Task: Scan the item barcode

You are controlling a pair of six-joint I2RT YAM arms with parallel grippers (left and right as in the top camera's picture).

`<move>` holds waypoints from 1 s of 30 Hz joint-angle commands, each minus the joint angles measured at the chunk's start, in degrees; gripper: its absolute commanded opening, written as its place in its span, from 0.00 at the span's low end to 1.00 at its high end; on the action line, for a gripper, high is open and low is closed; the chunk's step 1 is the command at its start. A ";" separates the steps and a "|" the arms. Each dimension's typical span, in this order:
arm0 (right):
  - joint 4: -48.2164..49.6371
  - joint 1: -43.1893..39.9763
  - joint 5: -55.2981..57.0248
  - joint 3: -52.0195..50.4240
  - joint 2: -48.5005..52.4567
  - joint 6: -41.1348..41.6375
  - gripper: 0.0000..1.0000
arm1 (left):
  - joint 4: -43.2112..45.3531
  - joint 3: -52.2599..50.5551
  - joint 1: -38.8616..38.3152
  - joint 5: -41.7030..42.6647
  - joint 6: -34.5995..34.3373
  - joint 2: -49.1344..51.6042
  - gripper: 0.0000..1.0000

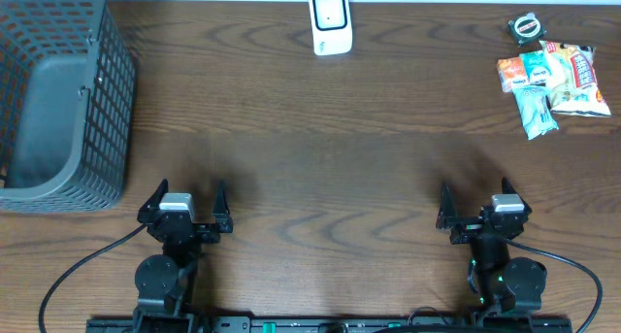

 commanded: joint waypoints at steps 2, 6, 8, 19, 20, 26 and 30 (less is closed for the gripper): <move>-0.24 0.46 0.26 -0.09 -0.33 0.02 0.99 | -2.56 -0.87 0.17 -1.70 -0.24 -0.37 0.98; -0.24 0.46 0.26 -0.09 -0.33 0.02 0.99 | -2.54 -0.87 0.17 -1.70 -0.24 -0.37 0.98; -0.24 0.46 0.26 -0.09 -0.33 0.02 0.99 | -2.54 -0.87 0.17 -1.70 -0.24 -0.37 0.98; -0.24 0.46 0.26 -0.09 -0.33 0.02 0.99 | -2.54 -0.87 0.17 -1.70 -0.24 -0.37 0.98; -0.24 0.46 0.26 -0.09 -0.33 0.02 0.99 | -2.56 -0.87 0.17 -1.70 -0.24 -0.35 0.98; -0.24 0.46 0.26 -0.09 -0.33 0.02 0.99 | -2.54 -0.87 0.17 -1.70 -0.24 -0.37 0.98; -0.24 0.46 0.26 -0.09 -0.33 0.02 0.99 | -2.54 -0.87 0.17 -1.70 -0.24 -0.35 0.98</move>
